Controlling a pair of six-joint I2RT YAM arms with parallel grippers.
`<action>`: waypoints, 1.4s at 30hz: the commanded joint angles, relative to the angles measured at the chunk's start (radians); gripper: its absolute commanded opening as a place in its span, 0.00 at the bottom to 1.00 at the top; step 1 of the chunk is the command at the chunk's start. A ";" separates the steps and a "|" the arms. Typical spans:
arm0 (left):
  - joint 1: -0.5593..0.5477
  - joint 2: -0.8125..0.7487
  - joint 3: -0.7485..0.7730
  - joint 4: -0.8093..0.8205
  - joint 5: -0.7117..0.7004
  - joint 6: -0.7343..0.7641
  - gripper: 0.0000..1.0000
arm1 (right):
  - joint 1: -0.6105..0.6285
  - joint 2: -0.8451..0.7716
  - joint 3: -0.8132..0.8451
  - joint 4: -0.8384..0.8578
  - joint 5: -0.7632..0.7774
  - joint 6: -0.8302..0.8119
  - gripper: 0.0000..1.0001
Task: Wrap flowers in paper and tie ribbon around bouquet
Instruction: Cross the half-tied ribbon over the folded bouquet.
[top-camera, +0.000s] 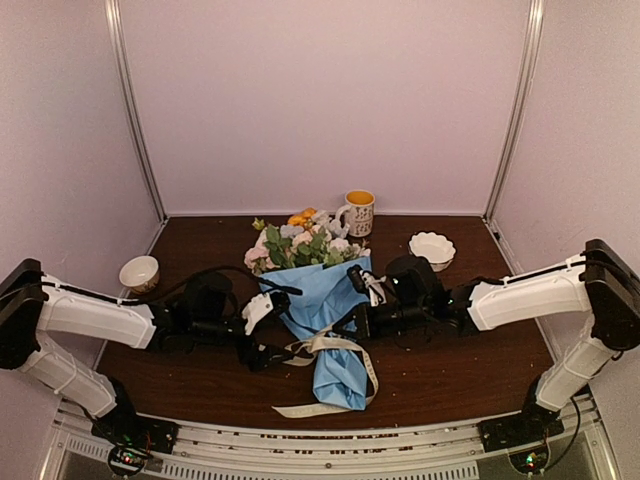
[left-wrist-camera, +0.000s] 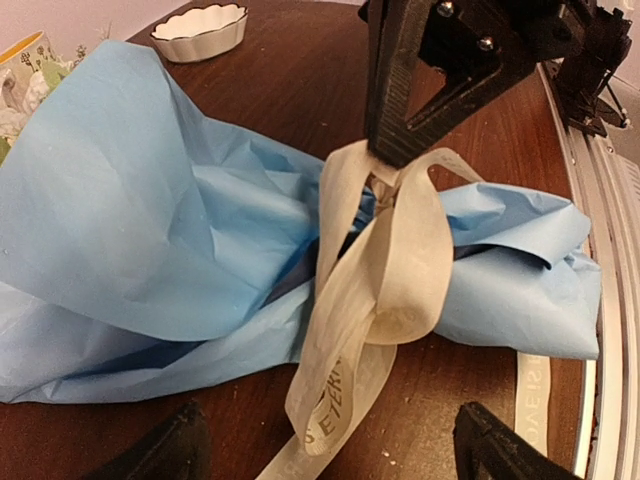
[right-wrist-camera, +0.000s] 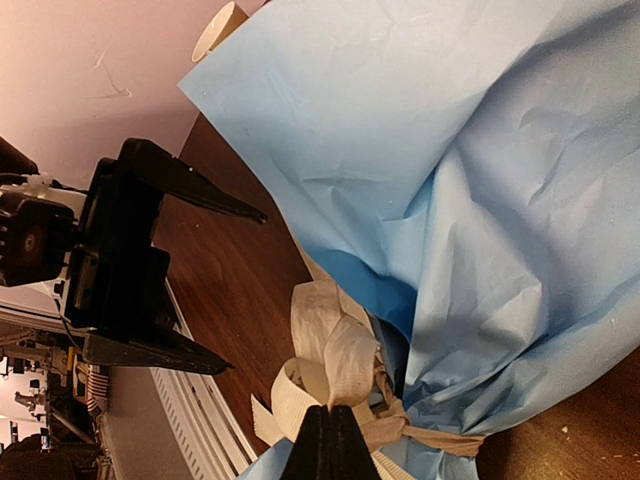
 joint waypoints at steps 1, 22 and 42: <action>0.006 0.003 0.017 0.042 -0.018 0.006 0.89 | -0.002 0.008 0.013 0.020 -0.018 -0.002 0.00; -0.014 0.290 0.350 -0.136 0.241 0.213 0.86 | -0.002 0.027 0.035 0.004 -0.031 -0.011 0.00; -0.013 0.403 0.426 -0.087 0.093 0.150 0.61 | -0.002 0.040 0.033 0.033 -0.055 -0.001 0.00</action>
